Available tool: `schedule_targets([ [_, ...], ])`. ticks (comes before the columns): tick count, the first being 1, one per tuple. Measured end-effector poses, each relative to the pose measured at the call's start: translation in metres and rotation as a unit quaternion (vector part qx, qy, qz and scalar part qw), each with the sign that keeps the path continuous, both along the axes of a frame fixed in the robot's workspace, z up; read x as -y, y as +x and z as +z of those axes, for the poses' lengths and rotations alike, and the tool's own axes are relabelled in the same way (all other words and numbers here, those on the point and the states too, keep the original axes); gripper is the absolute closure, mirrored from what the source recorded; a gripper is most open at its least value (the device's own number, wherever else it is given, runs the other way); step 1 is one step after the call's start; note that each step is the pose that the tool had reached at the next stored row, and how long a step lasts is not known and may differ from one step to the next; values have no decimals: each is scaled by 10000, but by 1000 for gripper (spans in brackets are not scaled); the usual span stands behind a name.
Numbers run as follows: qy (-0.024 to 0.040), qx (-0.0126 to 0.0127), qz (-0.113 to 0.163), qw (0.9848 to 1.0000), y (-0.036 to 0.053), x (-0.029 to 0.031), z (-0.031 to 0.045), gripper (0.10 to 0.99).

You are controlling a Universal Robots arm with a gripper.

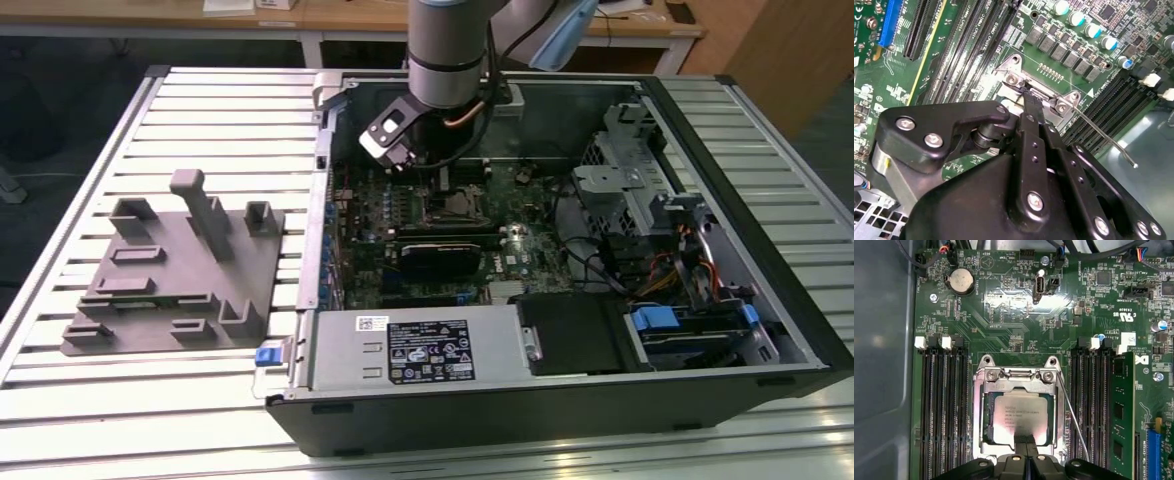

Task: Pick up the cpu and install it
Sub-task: 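Close the cpu cover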

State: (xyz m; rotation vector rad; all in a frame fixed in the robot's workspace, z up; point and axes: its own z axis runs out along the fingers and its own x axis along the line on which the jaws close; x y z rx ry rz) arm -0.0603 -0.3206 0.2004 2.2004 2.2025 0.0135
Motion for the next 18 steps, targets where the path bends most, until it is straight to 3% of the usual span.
schedule_targets([
  [10, -1, 0, 0, 10000, 47, -1, -25, 980],
  [12, 13, 9, 0, 10000, 50, -4, 0, 980],
  [14, 8, 1, 0, 10000, 48, -1, 70, 980],
  [18, 8, 1, 0, 10000, 69, -2, 77, 980],
])
